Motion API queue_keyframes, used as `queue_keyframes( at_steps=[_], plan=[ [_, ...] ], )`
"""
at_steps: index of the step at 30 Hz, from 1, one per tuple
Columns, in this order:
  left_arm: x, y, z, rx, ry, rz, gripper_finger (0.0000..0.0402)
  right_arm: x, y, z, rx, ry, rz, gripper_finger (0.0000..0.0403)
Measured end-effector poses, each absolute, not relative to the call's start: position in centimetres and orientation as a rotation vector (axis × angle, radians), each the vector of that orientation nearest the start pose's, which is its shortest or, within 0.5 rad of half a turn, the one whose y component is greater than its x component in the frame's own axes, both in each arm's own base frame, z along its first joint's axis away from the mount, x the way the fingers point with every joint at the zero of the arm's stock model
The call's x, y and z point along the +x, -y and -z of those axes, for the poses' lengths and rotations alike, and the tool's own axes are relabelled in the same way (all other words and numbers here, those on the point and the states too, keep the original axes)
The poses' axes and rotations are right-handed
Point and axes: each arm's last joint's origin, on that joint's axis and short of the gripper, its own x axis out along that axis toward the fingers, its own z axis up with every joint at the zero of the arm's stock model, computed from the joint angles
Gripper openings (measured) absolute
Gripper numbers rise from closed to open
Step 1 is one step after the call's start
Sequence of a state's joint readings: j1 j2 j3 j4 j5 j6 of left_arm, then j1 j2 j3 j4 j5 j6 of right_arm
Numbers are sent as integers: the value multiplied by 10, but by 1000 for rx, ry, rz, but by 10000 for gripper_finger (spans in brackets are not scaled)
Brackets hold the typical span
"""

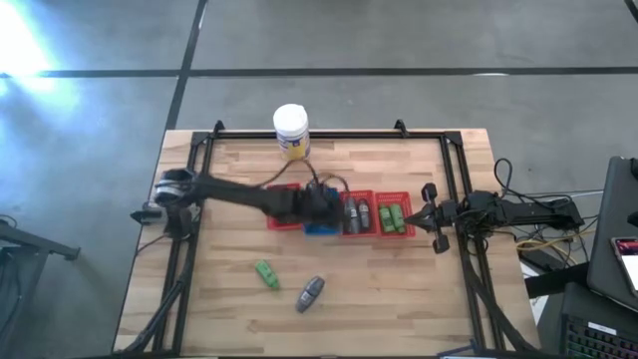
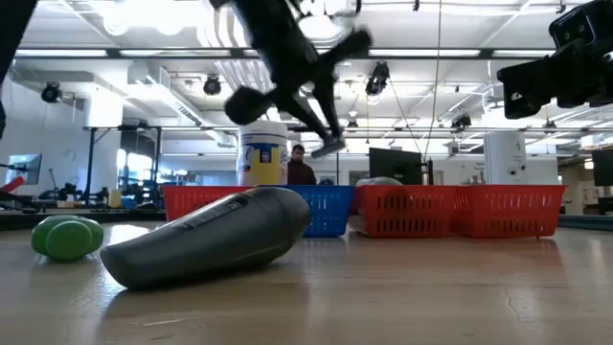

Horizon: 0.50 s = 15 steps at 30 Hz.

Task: Pick & Place Travel size toiletries
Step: Put the blue razor into the blue bin

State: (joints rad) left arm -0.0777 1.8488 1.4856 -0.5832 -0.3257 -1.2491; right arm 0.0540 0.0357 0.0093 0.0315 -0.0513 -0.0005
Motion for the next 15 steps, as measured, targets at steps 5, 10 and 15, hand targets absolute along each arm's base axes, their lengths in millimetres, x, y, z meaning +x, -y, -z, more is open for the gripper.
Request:
queue_keyframes(
  at_steps=[5, 10, 15],
  plan=[
    [395, -21, -240, -974, -664, -820, 33, 99, -7, -167, -1, 5, -105, 8],
    [390, -33, -226, -1027, -709, -822, 33, 99, -7, -167, 0, 5, -105, 8],
    [384, -31, -208, -1083, -745, -845, 34, 99, -7, -167, -1, 5, -105, 8]
  ],
)
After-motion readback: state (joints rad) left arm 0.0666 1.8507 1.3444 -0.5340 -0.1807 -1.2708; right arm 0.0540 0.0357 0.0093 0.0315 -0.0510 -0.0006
